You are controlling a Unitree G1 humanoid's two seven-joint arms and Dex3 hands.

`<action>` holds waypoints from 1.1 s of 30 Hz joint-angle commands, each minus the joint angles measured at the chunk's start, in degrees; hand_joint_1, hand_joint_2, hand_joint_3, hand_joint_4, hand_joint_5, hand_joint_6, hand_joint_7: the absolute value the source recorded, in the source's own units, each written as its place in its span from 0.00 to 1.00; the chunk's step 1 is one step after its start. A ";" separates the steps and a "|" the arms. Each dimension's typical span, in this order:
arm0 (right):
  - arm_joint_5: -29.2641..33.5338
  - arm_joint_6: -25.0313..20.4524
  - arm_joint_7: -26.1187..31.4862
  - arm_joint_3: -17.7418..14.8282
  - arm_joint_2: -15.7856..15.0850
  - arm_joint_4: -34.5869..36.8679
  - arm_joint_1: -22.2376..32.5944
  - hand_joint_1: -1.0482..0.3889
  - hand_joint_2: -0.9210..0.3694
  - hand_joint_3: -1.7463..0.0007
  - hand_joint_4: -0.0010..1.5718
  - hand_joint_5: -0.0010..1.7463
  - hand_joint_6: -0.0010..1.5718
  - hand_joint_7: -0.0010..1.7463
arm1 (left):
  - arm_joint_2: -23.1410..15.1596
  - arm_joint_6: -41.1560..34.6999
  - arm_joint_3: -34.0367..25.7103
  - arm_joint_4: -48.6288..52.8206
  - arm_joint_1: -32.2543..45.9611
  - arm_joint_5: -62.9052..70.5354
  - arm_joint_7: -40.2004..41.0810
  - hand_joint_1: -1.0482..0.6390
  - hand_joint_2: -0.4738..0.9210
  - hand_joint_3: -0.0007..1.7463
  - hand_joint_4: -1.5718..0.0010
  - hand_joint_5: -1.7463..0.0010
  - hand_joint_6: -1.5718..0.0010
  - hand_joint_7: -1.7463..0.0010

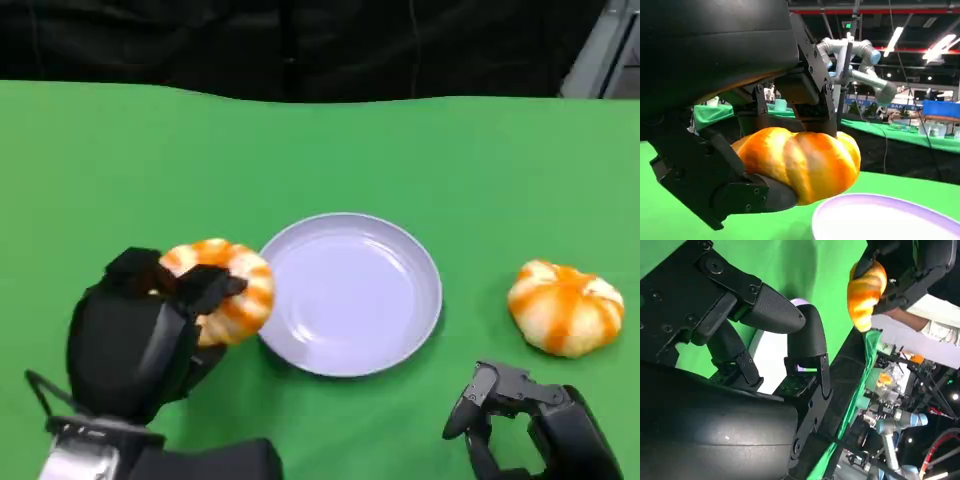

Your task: Grasp the bread from the table and place it into the plate.

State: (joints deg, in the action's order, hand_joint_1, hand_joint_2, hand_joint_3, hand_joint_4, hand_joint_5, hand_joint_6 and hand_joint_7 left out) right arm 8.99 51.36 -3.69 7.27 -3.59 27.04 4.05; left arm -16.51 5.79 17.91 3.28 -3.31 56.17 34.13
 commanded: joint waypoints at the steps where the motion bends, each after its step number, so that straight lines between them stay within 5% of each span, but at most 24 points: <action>1: -0.27 0.02 0.44 -0.43 -0.35 0.06 -0.13 0.34 0.46 0.17 0.57 1.00 0.51 0.86 | 0.75 0.86 0.57 1.53 -2.99 -1.08 -0.12 0.53 0.65 0.63 0.37 0.17 0.33 0.53; 9: -0.81 0.05 0.10 -0.44 -0.38 0.00 0.14 0.35 0.46 0.16 0.57 1.00 0.51 0.86 | 3.27 0.96 2.53 5.91 -7.88 -2.85 -2.58 0.52 0.63 0.67 0.37 0.20 0.36 0.50; 18: -0.54 -0.24 0.26 -0.39 -0.31 -0.47 0.47 0.35 0.46 0.15 0.56 1.00 0.52 0.86 | 5.64 2.21 4.96 13.90 -14.32 -3.65 -2.39 0.53 0.65 0.61 0.42 0.10 0.40 0.42; 33: -0.82 0.17 0.19 -0.29 -0.08 -0.03 0.38 0.34 0.46 0.16 0.57 1.00 0.52 0.86 | 10.43 6.02 8.25 31.00 -23.99 -7.11 0.88 0.51 0.63 0.61 0.44 0.08 0.43 0.36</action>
State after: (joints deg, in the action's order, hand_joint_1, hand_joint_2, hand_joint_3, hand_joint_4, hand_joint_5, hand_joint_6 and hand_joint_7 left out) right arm 9.06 51.36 -3.66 7.26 -3.52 26.85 4.26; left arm -6.24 10.60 25.60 31.59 -25.19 49.63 33.18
